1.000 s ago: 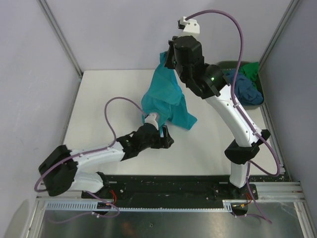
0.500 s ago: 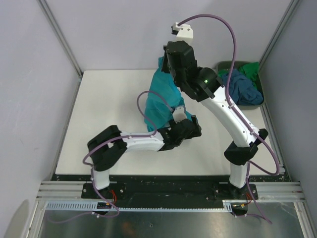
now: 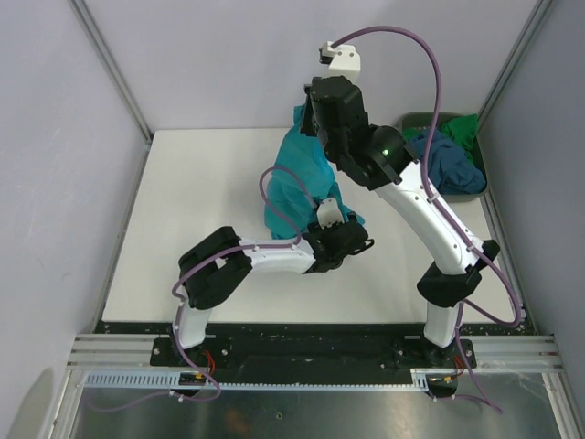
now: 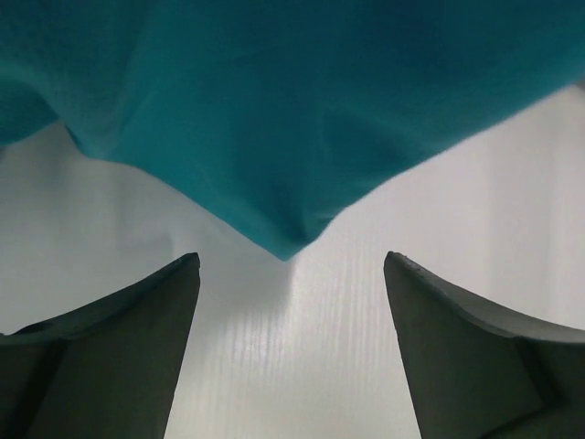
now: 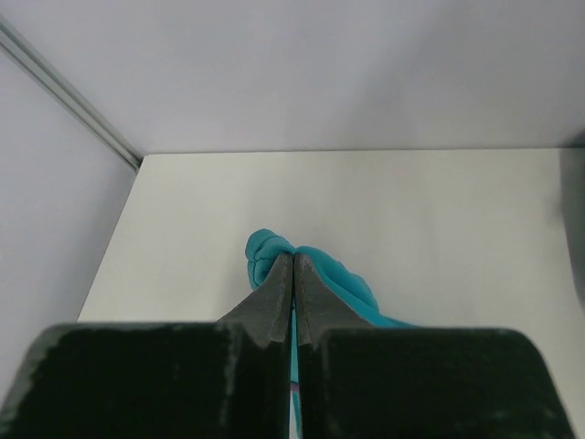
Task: Fold and stack the t-shirts
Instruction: Flatten out the tshirt
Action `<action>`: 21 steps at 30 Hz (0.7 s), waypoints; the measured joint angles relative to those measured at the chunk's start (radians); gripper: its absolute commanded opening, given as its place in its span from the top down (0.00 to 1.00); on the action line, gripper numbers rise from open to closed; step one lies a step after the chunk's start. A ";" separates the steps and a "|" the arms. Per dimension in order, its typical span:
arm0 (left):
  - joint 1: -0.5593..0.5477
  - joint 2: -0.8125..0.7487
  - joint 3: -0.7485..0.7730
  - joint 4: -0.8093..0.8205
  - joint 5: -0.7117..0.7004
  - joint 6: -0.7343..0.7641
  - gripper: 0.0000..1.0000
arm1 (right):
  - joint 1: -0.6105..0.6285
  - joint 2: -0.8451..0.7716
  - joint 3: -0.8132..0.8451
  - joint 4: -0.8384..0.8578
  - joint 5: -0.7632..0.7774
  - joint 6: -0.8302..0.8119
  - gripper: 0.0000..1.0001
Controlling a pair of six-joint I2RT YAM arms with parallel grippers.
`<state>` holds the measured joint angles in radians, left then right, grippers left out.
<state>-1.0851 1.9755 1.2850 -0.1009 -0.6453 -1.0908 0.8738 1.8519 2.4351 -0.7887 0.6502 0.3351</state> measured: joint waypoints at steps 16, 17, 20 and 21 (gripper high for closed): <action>0.034 0.086 0.050 -0.045 -0.052 0.009 0.97 | -0.003 0.000 0.000 -0.003 0.021 -0.026 1.00; 0.035 0.085 0.049 -0.047 -0.058 0.023 0.99 | -0.007 0.000 0.000 -0.001 0.024 -0.034 1.00; 0.038 0.033 -0.015 -0.039 -0.078 0.056 1.00 | -0.029 0.000 0.000 0.013 0.027 -0.062 1.00; 0.038 0.002 -0.048 -0.043 -0.086 0.064 1.00 | -0.043 0.000 0.000 0.019 0.029 -0.071 1.00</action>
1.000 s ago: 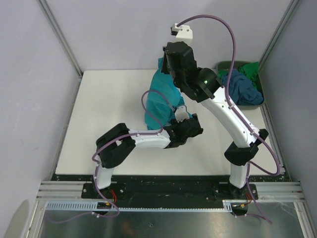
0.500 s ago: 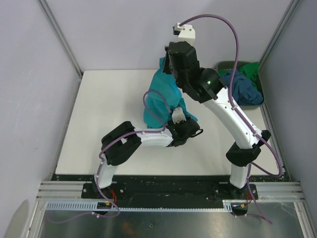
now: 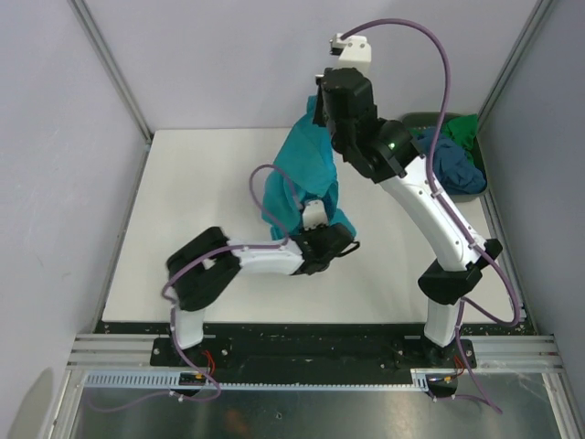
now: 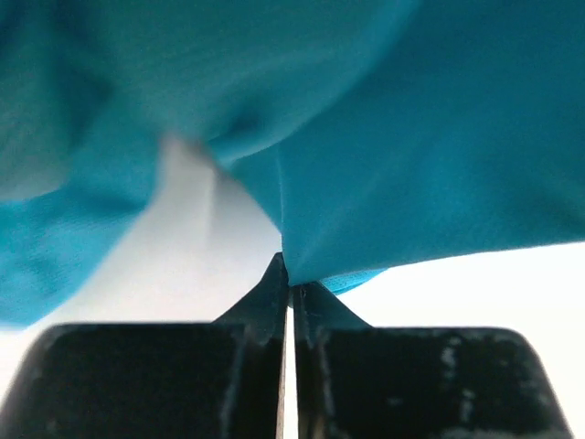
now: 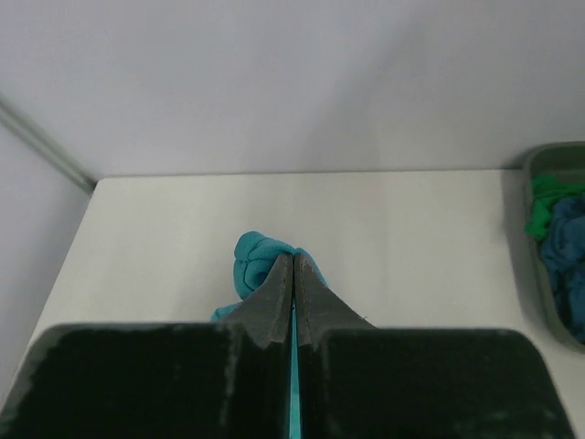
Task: Fold and stack the t-shirts
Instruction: Flatten out the tshirt
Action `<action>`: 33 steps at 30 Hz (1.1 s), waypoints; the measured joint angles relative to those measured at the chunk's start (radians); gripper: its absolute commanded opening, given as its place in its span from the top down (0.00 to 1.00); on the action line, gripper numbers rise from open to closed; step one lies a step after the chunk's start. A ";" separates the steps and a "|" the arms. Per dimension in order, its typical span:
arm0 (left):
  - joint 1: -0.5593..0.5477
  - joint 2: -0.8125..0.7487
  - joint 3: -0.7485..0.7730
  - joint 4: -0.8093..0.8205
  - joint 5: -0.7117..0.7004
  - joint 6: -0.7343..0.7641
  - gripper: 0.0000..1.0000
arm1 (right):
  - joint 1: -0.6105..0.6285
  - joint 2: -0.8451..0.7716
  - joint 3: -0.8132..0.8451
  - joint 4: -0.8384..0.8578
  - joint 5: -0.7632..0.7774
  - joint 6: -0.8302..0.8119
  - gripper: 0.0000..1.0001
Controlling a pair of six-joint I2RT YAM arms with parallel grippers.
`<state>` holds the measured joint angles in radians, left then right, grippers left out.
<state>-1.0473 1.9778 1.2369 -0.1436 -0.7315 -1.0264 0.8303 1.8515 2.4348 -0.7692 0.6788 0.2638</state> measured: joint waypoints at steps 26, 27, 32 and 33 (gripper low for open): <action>0.704 -0.562 0.190 0.005 0.322 0.693 1.00 | -0.495 0.000 -0.187 0.257 -0.274 0.147 1.00; 0.718 -0.529 0.251 0.005 0.352 0.713 1.00 | -0.508 0.003 -0.167 0.281 -0.285 0.153 1.00; 0.745 -0.476 0.470 0.004 0.460 0.793 1.00 | -0.527 -0.008 -0.106 0.379 -0.315 0.174 1.00; 0.745 -0.484 0.492 0.009 0.474 0.803 1.00 | -0.527 -0.027 -0.122 0.397 -0.320 0.182 1.00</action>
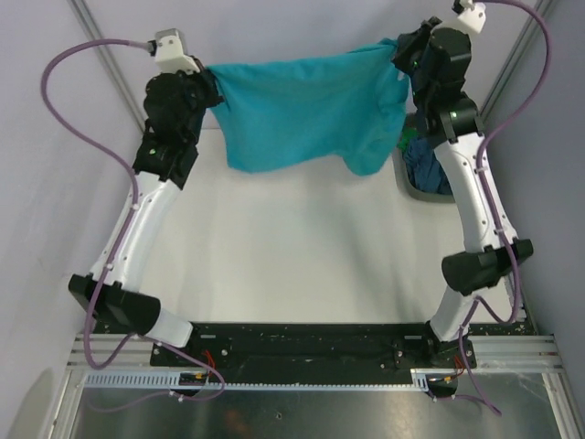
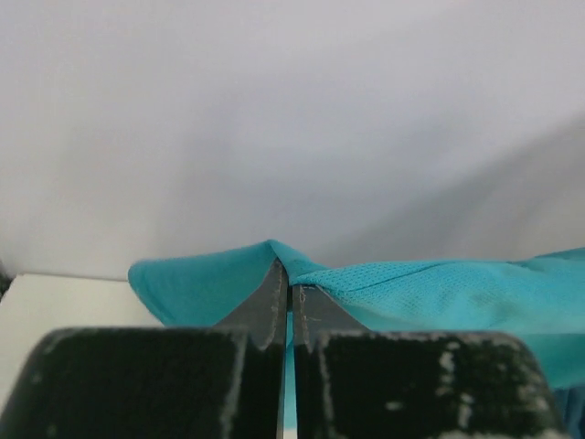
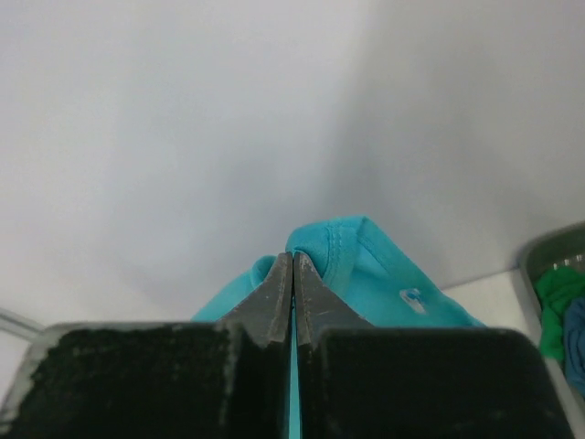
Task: Fold and stack the t-shirts
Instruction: Flatten out the tshirt
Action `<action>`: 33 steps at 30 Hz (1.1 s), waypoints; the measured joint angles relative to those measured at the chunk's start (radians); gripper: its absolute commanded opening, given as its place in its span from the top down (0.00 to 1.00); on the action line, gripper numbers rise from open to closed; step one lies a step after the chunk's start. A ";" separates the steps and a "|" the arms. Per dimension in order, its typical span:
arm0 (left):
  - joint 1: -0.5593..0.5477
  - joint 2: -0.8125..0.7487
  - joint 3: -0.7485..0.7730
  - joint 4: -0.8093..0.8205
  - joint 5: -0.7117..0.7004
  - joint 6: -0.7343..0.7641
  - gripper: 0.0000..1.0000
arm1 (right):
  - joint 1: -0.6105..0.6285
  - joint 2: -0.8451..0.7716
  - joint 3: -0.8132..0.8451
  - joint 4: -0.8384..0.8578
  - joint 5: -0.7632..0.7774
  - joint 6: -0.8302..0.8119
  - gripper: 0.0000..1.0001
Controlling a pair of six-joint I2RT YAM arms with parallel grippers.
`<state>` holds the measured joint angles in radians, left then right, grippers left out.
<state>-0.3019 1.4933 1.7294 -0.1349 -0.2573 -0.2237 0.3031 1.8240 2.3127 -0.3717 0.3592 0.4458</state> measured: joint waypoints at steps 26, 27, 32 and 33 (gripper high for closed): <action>0.004 -0.924 -1.222 -0.364 0.058 -0.430 0.35 | 0.277 -0.764 -1.535 -0.094 -0.109 0.387 0.28; 0.004 -0.906 -1.211 -0.378 0.027 -0.437 0.35 | 0.278 -0.728 -1.514 -0.083 -0.108 0.366 0.29; 0.013 -0.784 -1.168 -0.410 -0.098 -0.489 0.38 | 0.294 -0.433 -1.328 -0.011 -0.106 0.245 0.34; 0.019 -0.756 -1.165 -0.411 -0.116 -0.501 0.38 | 0.297 -0.371 -1.285 0.005 -0.106 0.216 0.35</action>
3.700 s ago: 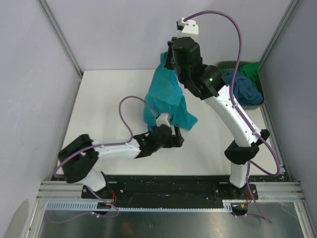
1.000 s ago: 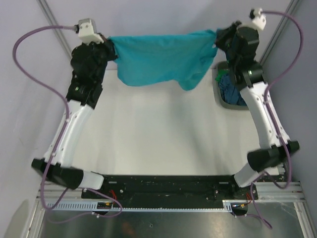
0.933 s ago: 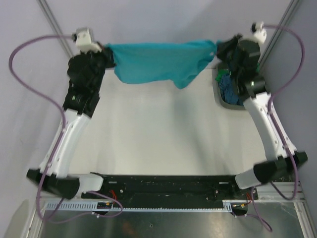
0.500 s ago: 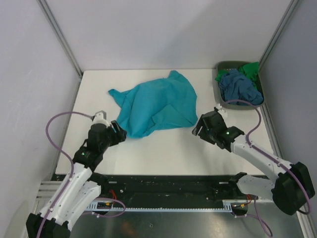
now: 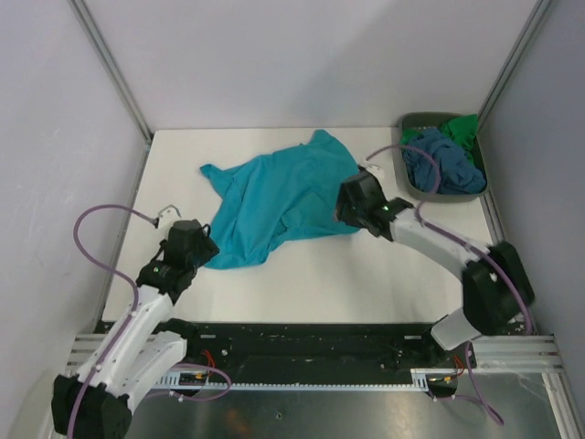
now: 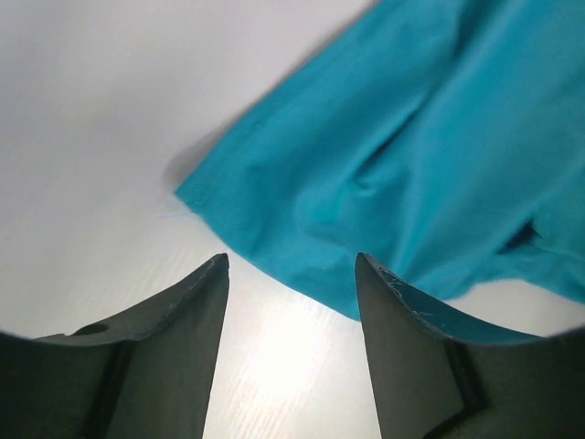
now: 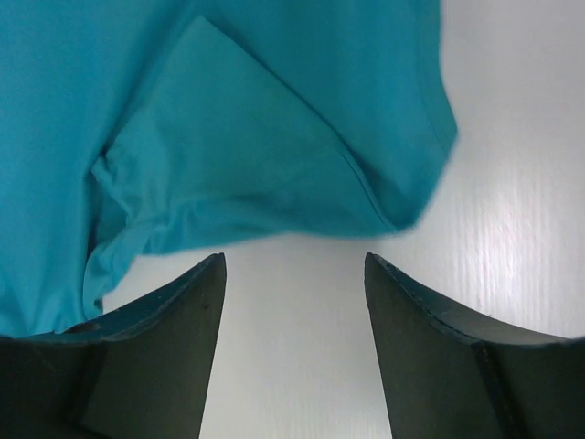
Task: Fold and stack the t-shirts
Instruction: Flatten out the tshirt
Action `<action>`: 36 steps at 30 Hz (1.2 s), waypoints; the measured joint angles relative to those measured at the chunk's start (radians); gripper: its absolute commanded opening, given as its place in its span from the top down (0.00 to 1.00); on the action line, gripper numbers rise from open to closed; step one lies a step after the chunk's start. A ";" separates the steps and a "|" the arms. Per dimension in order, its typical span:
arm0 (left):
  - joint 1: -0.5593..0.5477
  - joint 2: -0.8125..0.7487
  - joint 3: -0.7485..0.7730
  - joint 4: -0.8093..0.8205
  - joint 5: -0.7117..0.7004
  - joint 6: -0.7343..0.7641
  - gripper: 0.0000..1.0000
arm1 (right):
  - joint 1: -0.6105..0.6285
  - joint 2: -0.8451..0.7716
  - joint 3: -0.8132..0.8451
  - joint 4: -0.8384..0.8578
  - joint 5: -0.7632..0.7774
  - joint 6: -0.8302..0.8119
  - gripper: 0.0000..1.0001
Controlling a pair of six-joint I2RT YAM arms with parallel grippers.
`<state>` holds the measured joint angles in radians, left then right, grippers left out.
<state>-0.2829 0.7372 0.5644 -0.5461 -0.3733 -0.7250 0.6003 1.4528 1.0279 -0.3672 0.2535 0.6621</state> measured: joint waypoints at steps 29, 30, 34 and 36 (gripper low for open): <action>0.199 0.927 0.617 0.211 0.177 0.071 0.41 | -0.056 0.336 0.050 0.014 0.025 -0.149 0.61; 0.200 0.954 0.649 0.212 0.178 0.075 0.41 | -0.058 0.303 0.012 0.005 0.028 -0.140 0.62; 0.201 1.069 0.775 0.227 0.188 0.091 0.42 | -0.078 0.177 -0.117 -0.047 0.028 -0.113 0.61; 0.201 1.123 0.824 0.231 0.195 0.101 0.42 | -0.095 0.138 -0.150 -0.074 0.027 -0.111 0.61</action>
<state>-0.0822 1.8603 1.3888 -0.3149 -0.1780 -0.6235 0.5049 1.5906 0.8780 -0.4416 0.2806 0.5510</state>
